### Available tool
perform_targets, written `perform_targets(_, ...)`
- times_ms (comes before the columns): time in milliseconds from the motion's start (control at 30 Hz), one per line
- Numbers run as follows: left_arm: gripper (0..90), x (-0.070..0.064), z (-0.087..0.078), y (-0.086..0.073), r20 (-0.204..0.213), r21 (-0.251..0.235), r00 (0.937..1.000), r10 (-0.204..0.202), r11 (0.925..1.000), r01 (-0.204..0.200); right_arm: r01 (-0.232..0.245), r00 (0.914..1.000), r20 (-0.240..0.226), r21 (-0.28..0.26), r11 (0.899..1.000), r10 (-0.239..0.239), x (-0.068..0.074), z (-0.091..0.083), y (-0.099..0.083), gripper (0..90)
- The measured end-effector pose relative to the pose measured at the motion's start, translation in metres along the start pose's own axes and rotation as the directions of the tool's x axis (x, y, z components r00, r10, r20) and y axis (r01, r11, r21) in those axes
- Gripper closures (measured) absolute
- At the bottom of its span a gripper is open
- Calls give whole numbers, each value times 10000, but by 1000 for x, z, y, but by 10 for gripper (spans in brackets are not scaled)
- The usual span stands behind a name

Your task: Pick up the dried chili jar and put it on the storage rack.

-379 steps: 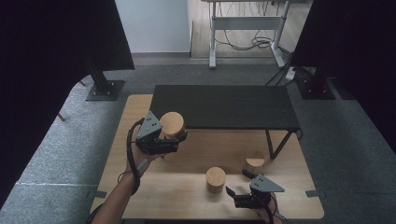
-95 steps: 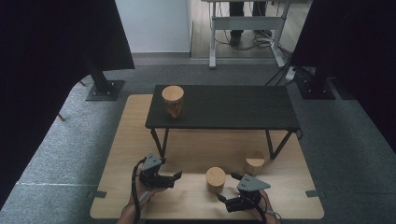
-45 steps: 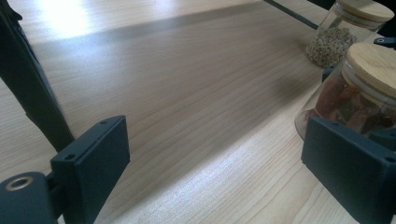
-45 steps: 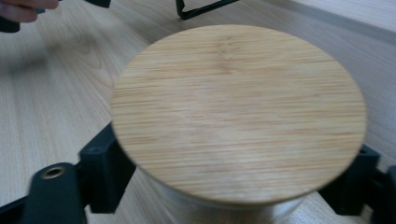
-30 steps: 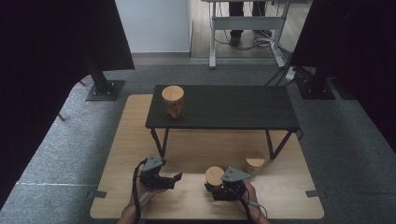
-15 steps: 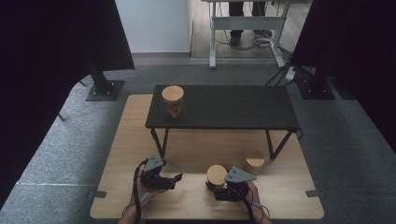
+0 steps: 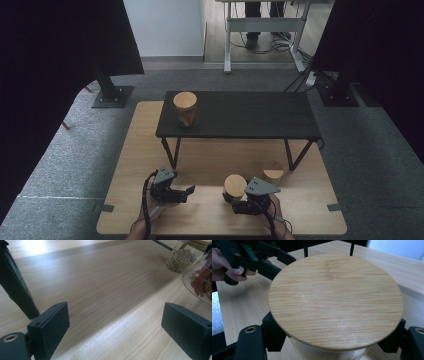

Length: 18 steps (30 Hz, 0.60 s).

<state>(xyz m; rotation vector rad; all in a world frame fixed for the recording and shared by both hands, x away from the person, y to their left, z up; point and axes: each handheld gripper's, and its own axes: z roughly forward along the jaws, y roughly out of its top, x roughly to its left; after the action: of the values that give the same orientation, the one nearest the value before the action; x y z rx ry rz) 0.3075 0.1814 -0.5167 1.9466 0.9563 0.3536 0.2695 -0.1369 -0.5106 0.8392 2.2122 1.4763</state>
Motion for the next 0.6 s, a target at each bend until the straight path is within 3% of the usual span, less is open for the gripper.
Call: perform_targets(600, 75, -2, 2, 0, 21, 62, 10000, 36, 10000, -36, 36, 9999, -146, -134, 9999, -38, -3, -9, 13, 252)
